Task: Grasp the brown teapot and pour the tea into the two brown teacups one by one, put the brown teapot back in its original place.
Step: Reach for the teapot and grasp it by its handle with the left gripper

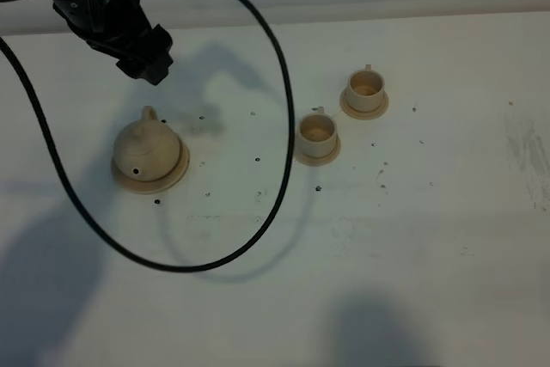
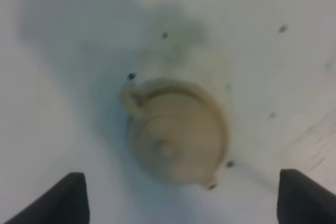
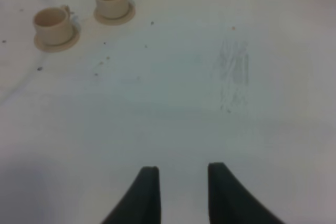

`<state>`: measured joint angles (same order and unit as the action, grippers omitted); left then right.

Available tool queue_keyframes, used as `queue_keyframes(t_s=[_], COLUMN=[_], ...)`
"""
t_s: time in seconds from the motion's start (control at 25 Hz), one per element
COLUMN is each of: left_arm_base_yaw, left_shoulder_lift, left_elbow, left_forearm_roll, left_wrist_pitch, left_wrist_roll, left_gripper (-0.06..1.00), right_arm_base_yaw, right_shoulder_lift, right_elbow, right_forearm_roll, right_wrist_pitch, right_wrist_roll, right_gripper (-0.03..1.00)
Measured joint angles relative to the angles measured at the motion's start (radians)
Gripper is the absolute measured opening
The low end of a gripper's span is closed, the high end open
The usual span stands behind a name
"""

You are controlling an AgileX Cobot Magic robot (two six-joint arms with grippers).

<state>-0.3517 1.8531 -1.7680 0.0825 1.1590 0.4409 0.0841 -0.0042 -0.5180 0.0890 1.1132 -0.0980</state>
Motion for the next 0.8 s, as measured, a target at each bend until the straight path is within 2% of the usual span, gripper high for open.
queue_keyframes(t_s=[0.12, 0.2, 0.4, 0.52, 0.6, 0.8], left_arm_base_yaw=[0.0, 0.0, 0.0, 0.0, 0.0, 0.009], left_shoulder_lift=[0.038, 0.074, 0.19, 0.241, 0.259, 0.271], left_elbow=[-0.003, -0.003, -0.003, -0.003, -0.003, -0.003], left_forearm_roll=[0.007, 0.009, 0.056, 0.089, 0.091, 0.083], left_wrist_pitch=[0.002, 0.0, -0.002, -0.005, -0.005, -0.017], left_wrist_roll=[0.008, -0.043, -0.235, -0.425, -0.504, -0.616], left_gripper=[0.69, 0.69, 0.69, 0.69, 0.69, 0.69], right_arm_base_yaw=[0.0, 0.0, 0.0, 0.0, 0.0, 0.0], right_shoulder_lift=[-0.001, -0.003, -0.003, -0.003, -0.003, -0.003], right_elbow=[0.0, 0.0, 0.0, 0.0, 0.0, 0.0], right_forearm_roll=[0.0, 0.0, 0.0, 0.0, 0.0, 0.0], right_wrist_pitch=[0.0, 0.0, 0.0, 0.0, 0.0, 0.0], right_wrist_roll=[0.0, 0.0, 0.0, 0.0, 0.0, 0.0], right_gripper=[0.22, 0.22, 0.22, 0.22, 0.22, 0.22])
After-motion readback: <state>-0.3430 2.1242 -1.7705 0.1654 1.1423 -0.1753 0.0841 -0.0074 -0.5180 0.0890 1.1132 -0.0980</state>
